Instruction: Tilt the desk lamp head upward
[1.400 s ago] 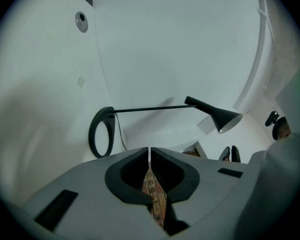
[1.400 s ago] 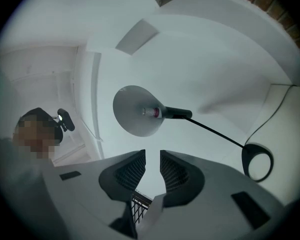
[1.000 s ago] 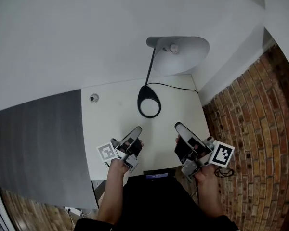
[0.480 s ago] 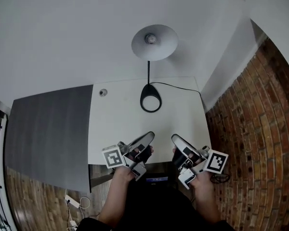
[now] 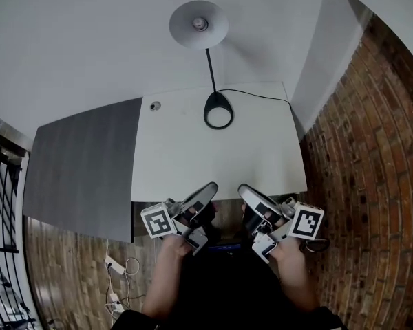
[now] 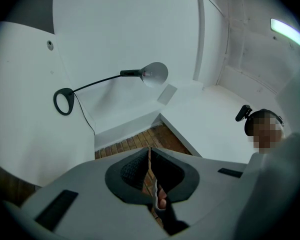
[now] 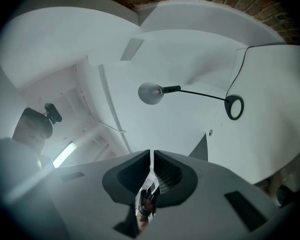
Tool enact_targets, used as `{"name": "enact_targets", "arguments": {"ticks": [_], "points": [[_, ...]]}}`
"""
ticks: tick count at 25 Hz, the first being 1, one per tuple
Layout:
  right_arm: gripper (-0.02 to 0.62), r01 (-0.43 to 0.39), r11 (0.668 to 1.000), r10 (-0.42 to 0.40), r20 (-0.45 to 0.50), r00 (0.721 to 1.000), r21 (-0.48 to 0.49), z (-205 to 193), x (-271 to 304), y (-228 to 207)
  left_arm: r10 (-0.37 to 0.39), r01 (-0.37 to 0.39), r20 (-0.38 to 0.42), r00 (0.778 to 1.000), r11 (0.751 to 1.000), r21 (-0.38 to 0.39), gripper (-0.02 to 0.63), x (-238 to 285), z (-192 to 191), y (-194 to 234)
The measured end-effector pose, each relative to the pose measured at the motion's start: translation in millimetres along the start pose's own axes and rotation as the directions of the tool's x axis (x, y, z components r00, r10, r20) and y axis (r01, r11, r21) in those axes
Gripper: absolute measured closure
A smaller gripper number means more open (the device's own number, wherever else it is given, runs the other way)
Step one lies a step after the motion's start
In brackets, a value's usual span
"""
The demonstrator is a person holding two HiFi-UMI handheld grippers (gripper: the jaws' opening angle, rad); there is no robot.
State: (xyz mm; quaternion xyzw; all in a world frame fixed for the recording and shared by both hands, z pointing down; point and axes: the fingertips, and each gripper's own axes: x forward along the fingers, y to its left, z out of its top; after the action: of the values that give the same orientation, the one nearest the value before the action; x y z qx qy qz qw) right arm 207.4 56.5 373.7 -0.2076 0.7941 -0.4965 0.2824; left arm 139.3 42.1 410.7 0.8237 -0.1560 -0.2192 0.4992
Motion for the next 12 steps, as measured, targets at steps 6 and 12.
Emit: {"name": "enact_targets", "arguments": {"ticks": [6, 12], "points": [[0.566, -0.003, 1.000, 0.004, 0.023, 1.000, -0.027, -6, -8, 12, -0.051, 0.051, -0.021, 0.998, 0.998, 0.020, 0.595, 1, -2, -19], [0.574, 0.032, 0.998, -0.031, 0.026, 0.999, -0.055, -29, 7, 15, -0.093, 0.094, -0.017, 0.995, 0.995, 0.017, 0.595, -24, 10, -30]]}}
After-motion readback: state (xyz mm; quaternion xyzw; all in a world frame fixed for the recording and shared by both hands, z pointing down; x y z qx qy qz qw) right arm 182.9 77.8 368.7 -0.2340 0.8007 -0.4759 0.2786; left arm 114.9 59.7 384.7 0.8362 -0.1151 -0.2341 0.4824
